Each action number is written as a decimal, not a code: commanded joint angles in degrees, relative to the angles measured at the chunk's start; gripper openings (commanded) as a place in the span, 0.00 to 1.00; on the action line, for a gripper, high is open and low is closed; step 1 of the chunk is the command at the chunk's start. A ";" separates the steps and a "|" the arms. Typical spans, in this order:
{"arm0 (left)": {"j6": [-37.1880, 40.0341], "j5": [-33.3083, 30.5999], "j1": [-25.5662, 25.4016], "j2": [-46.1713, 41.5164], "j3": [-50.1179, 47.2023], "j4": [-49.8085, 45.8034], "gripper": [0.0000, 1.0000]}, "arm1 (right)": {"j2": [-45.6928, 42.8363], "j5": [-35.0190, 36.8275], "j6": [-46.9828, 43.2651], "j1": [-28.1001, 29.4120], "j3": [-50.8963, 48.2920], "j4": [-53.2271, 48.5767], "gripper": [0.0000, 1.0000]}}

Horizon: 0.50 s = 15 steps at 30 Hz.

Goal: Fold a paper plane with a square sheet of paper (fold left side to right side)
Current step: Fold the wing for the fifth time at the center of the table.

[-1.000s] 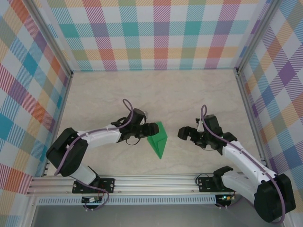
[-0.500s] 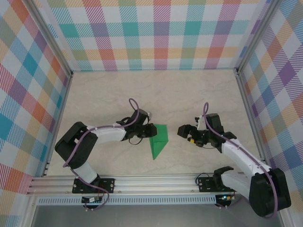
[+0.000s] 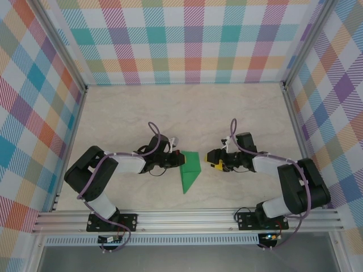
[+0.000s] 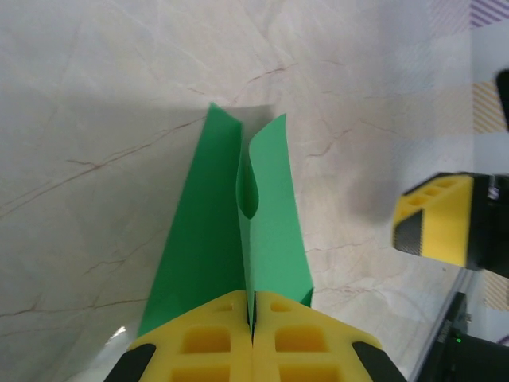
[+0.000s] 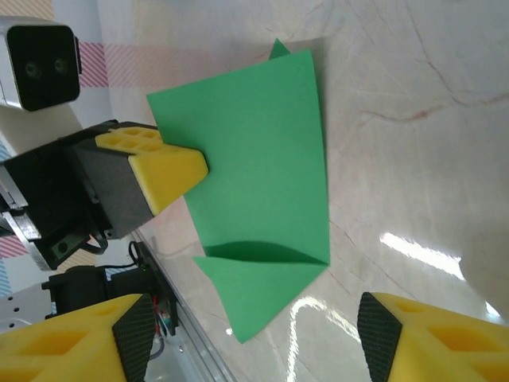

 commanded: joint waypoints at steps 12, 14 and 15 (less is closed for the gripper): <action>-1.37 7.78 1.64 -2.28 -2.23 9.92 0.00 | 8.85 -6.91 -1.47 -0.06 4.93 9.58 0.68; -1.49 8.29 1.73 -2.11 -2.13 10.33 0.00 | 10.35 -7.08 -2.11 -0.06 5.42 9.75 0.69; -1.51 8.44 1.71 -2.01 -2.12 10.44 0.00 | 11.09 -7.18 -2.22 -0.07 5.59 10.04 0.69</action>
